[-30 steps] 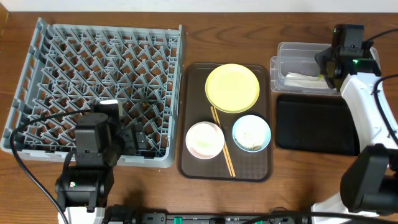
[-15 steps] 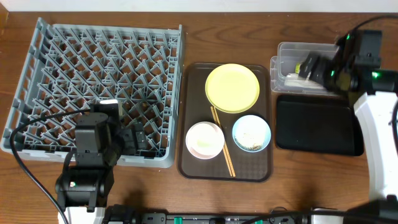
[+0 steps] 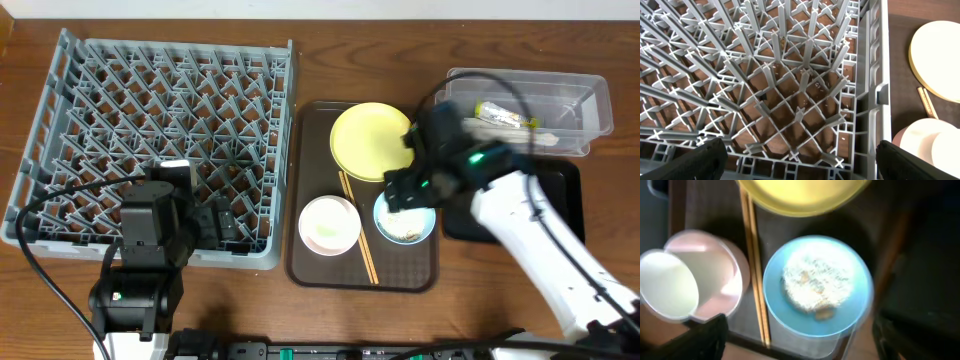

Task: Sort waste into correct bins and load items into the dishwasher
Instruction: 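Grasp the blue bowl with the right gripper and lift it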

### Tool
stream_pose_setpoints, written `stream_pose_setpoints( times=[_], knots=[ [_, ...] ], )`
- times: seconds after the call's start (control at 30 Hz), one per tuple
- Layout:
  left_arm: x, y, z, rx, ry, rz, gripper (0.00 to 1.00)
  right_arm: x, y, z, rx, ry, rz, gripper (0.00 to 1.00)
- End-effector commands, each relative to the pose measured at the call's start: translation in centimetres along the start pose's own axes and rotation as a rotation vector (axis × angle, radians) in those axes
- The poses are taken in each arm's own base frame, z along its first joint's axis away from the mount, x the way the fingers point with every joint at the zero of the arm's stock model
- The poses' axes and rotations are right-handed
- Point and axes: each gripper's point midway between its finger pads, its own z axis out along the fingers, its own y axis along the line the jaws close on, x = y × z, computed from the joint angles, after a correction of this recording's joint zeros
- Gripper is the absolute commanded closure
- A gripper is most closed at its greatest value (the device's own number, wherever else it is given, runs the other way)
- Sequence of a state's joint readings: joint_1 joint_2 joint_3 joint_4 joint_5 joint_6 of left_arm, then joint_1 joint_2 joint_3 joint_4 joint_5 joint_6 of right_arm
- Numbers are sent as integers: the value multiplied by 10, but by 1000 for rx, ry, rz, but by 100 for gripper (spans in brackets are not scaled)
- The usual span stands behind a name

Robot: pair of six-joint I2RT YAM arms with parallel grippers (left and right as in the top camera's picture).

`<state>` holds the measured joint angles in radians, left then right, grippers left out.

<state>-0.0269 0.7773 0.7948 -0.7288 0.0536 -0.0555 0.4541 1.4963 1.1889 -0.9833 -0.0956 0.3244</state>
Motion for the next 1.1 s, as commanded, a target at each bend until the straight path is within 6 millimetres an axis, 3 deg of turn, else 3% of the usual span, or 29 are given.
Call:
stream_pose_setpoints(
  times=[0.0,0.1,0.2,0.27,0.4,0.5,0.67,0.97,1.07],
  knots=[
    [-8,-1,-5,9,-22,-13,2,14,10,30,41,-6,68,16],
    [-8,-1,-5,9,-22,-13,2,20,24,56,37,-25,75,20],
    [-8,-1,-5,9,-22,-13,2,21,18,67,110,-48,97,23],
    [-8,-1,-5,9,-22,-13,2,18,18,77,135,-58,102,35],
    [-8,-1,-5,9,-22,-13,2,18,17,92,146,-50,192,39],
    [-8,-1,-5,9,-22,-13,2,16,19,97,139,-50,196,41],
    [-8,-1,-5,9,-22,-13,2,12,25,98,120,-71,208,59],
    [-8,-1,-5,9,-22,-13,2,24,28,108,118,-69,252,68],
    [-8,-3,-5,16,-21,-12,2,23,28,109,116,-76,252,90]
  ],
)
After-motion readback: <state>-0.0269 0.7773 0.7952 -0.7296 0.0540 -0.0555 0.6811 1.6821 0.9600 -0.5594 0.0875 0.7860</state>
